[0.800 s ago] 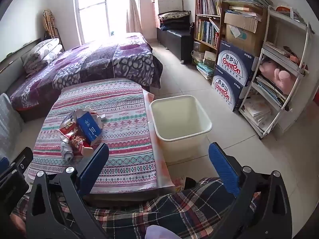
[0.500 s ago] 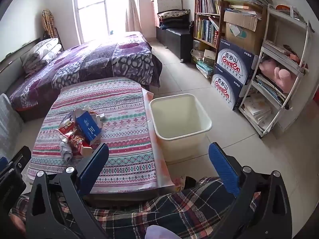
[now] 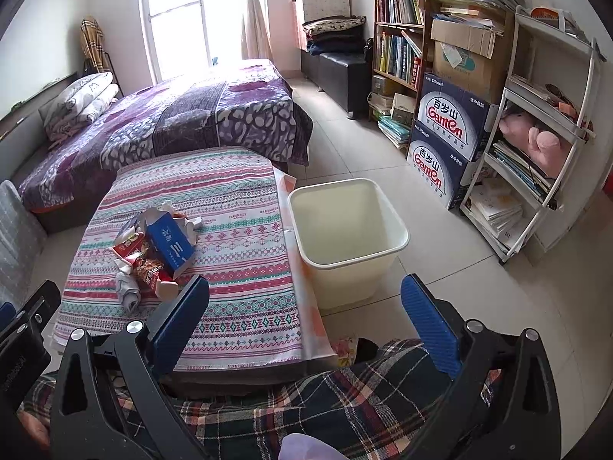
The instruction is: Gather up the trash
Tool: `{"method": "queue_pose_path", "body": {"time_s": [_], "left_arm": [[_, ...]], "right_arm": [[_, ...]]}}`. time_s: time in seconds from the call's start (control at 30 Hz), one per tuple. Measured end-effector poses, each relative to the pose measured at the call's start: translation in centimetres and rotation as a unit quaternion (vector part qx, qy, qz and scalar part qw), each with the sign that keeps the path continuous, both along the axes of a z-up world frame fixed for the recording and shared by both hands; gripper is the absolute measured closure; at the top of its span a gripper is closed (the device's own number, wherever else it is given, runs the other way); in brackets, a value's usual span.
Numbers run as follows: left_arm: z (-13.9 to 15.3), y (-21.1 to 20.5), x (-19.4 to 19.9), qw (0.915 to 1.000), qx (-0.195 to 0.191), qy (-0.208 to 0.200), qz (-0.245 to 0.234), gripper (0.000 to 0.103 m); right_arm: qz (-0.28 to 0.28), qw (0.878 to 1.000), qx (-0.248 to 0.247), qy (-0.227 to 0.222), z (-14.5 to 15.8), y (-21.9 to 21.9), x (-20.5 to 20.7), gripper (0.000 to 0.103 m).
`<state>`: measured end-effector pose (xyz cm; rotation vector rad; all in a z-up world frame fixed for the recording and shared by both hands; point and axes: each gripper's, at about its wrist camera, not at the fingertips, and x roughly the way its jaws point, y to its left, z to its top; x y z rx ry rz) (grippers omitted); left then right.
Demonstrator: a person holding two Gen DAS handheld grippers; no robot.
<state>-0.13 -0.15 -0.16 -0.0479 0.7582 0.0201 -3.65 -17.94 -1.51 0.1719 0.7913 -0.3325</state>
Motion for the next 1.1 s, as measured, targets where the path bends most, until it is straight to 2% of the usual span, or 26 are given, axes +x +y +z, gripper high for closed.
{"method": "queue_pose_path", "body": {"time_s": [1.1], "left_arm": [[-0.42,0.14,0.25,1.0,0.002,-0.001,-0.001,0.007]], "right_arm": [[0.001,1.0,0.005,0.003,-0.21,-0.13,0.05,0.007]]}}
